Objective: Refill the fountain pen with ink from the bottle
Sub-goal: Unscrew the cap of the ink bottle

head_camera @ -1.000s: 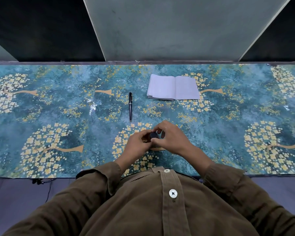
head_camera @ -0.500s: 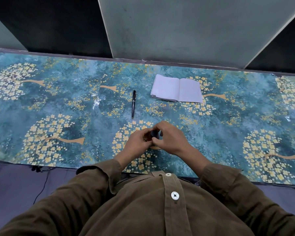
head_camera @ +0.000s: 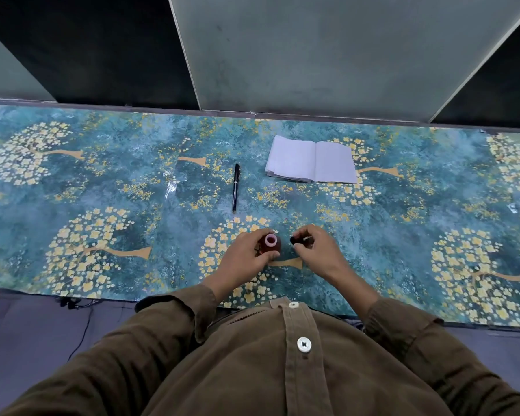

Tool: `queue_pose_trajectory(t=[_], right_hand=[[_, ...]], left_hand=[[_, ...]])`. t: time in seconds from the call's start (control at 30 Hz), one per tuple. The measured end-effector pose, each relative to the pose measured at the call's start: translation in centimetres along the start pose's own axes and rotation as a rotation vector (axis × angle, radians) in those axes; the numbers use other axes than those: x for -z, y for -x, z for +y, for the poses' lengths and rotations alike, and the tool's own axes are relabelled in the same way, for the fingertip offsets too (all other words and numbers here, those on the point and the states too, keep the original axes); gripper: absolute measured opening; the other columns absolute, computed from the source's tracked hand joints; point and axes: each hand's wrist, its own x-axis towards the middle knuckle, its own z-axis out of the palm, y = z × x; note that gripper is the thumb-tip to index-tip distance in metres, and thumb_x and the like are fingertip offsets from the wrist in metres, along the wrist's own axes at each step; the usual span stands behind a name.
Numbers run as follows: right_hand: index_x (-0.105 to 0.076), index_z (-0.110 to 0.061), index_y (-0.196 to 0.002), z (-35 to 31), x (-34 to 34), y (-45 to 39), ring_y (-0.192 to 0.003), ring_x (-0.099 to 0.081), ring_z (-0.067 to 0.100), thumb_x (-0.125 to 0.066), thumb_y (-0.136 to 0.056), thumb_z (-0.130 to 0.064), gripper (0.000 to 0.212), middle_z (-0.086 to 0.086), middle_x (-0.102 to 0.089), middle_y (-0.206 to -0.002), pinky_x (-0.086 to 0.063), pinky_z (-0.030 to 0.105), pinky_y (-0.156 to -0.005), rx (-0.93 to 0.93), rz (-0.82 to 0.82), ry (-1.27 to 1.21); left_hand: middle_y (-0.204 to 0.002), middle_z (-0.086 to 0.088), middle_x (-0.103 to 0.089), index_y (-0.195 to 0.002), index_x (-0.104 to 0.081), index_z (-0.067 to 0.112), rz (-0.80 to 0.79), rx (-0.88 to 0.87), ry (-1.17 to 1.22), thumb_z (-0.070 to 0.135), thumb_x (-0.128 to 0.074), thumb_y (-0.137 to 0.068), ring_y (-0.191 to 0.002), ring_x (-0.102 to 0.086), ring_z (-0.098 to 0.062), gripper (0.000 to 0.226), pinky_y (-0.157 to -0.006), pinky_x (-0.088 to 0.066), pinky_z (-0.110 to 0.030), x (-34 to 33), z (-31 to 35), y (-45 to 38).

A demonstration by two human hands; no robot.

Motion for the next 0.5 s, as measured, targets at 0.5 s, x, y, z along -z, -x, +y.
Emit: queue_pose_trajectory(t=[0.5], right_hand=[[-0.062,-0.014,-0.098,0.6,0.3,0.7,-0.086,-0.061,0.015,-0.065,-0.082,-0.003,0.02,-0.001,-0.063,-0.092,-0.047,0.023,-0.068,-0.135,0.095,-0.117]], left_hand=[[-0.118,0.007,-0.068,-0.13,-0.061,0.022,-0.036,0.089,0.256,0.029,-0.086,-0.075,-0.106,-0.065,-0.008,0.06,-0.091,-0.051,-0.023,1.8,-1.7,-0.3]])
